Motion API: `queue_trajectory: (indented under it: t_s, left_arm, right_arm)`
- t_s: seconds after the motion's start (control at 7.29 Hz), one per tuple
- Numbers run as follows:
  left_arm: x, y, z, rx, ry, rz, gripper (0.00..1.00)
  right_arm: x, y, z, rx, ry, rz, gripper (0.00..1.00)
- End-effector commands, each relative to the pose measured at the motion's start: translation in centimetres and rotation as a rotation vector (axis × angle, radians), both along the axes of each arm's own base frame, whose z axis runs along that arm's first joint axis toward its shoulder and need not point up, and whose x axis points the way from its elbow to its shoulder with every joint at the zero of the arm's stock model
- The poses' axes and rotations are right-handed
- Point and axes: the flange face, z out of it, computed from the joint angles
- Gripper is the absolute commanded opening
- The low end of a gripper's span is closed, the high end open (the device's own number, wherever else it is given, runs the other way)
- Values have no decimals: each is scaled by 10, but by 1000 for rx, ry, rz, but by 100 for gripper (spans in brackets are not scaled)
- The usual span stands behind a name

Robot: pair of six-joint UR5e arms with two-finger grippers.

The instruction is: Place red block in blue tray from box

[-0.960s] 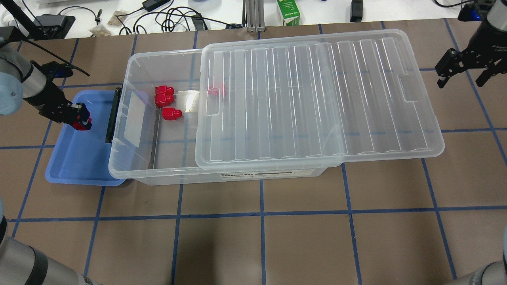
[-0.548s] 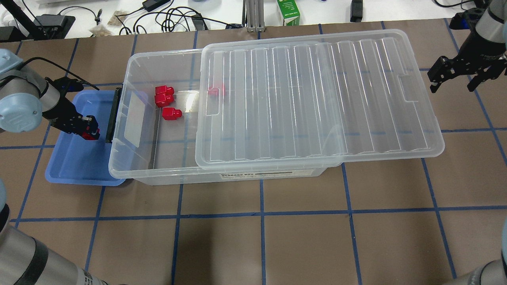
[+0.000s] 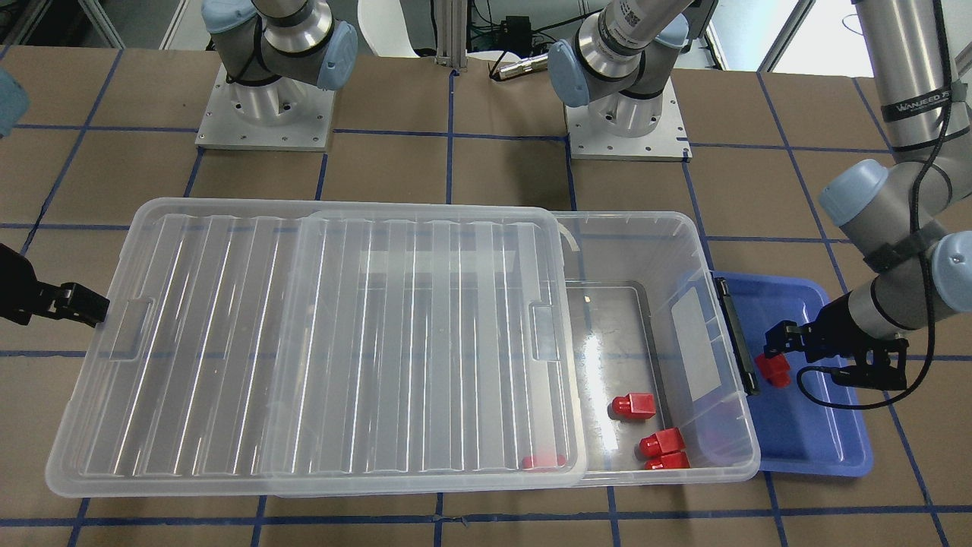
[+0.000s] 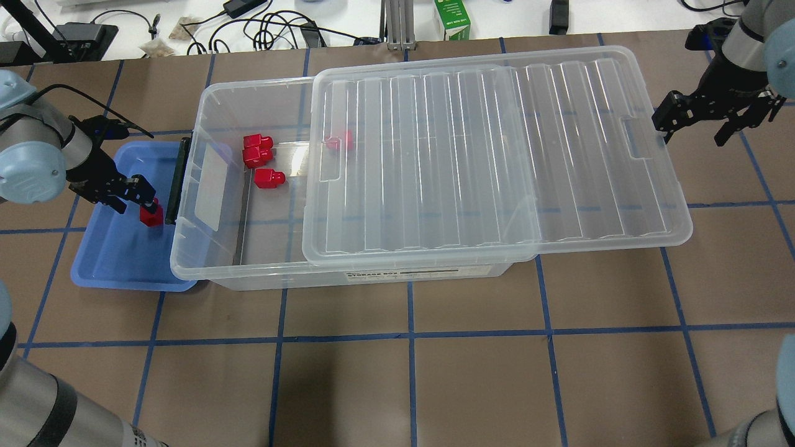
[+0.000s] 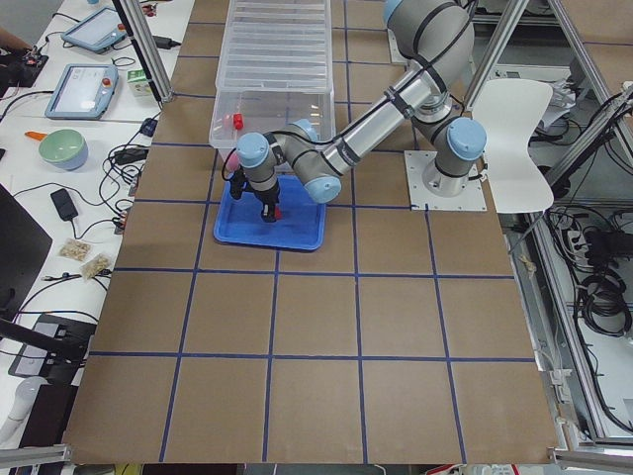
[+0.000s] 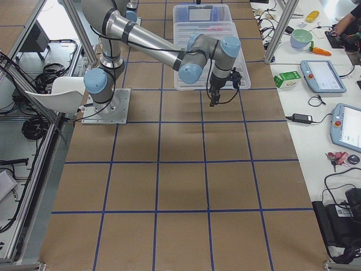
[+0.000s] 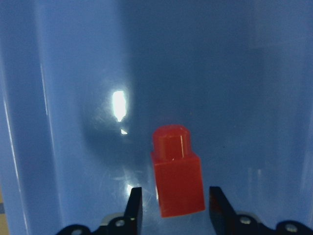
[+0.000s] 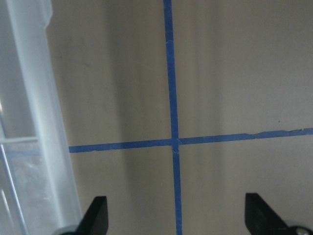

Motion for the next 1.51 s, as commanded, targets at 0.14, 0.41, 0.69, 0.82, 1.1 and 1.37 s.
queue_trajectory:
  t_s: [0.14, 0.41, 0.69, 0.82, 1.1, 1.37]
  left_arm:
    - [-22, -20, 109, -44, -26, -45, 85]
    - [-92, -30, 184, -85, -48, 1, 95]
    - [-148, -3, 231, -102, -54, 5, 100]
    - [-176, 9, 248, -117, -46, 54, 100]
    - [-253, 32, 260, -103, -44, 23, 100]
    - [-289, 40, 257, -107, -47, 33, 100]
  right_arm:
    - [44, -3, 4, -5, 11, -3, 100]
    - [70, -3, 6, -6, 16, -25, 100]
    - [100, -2, 7, -11, 25, -47, 100]
    - [114, -2, 6, -11, 28, -57, 100]
    - [140, 0, 7, -18, 32, -74, 100]
    - [160, 2, 7, -21, 35, -100, 100]
